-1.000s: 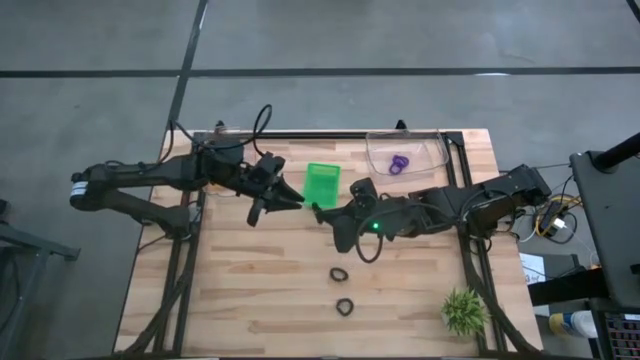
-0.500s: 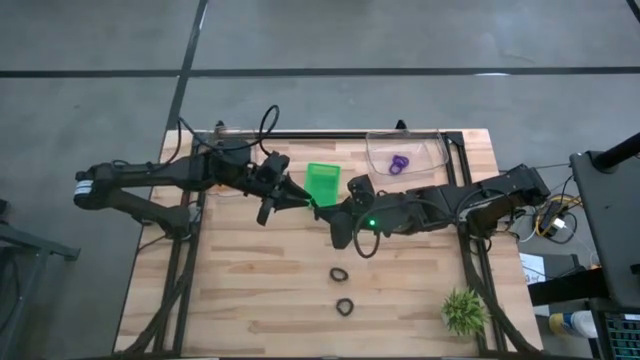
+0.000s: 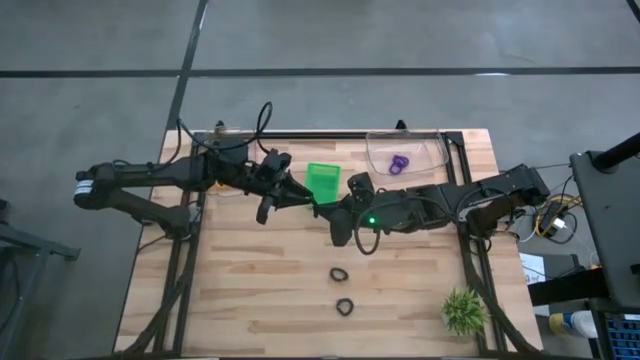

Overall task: Sort spring keychains
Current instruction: Put the bottom black spring keychain into the green bin

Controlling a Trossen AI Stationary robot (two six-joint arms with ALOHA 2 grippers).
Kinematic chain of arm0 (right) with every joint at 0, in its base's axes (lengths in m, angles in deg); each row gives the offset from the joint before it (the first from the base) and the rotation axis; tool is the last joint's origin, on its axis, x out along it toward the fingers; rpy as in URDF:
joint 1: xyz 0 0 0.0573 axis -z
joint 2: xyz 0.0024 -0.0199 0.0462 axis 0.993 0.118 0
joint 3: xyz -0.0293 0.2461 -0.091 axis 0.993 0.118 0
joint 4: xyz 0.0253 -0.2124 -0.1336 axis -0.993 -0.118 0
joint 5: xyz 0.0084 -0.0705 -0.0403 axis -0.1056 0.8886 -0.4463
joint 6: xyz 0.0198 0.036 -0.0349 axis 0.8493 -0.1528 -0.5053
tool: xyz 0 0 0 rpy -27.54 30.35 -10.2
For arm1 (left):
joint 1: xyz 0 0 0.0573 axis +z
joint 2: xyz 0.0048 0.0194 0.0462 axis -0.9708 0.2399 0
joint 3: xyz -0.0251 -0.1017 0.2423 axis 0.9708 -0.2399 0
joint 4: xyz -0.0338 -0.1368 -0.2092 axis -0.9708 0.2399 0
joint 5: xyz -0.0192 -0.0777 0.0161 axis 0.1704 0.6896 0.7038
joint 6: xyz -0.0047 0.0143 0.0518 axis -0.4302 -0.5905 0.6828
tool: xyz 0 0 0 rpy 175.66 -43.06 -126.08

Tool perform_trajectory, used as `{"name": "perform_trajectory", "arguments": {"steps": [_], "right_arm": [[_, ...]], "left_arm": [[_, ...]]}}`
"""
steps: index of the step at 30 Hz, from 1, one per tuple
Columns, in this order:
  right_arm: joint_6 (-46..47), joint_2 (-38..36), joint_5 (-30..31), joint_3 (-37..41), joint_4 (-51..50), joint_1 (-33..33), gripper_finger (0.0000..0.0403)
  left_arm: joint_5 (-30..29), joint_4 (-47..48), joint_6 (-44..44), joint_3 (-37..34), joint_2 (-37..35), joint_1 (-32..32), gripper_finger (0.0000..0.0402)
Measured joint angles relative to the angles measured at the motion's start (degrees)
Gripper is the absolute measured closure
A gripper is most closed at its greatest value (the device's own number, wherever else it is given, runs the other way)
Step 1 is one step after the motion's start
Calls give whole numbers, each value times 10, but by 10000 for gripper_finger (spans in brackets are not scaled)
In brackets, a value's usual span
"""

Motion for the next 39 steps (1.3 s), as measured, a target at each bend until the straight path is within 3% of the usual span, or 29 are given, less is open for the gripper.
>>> {"name": "perform_trajectory", "arguments": {"steps": [16, 24, 36, 39], "right_arm": [[3, 0, -28, 0, 16, 2, 394], [11, -1, -43, 0, 28, 2, 394], [3, -1, -43, 0, 29, 2, 394], [2, -1, -43, 0, 29, 2, 394]], "left_arm": [[17, -15, 15, 0, 11, -2, 309], [67, -47, 18, 0, -2, -7, 309], [64, -49, 6, 0, -4, -13, 311], [57, -43, -4, 0, -4, -13, 328]]}}
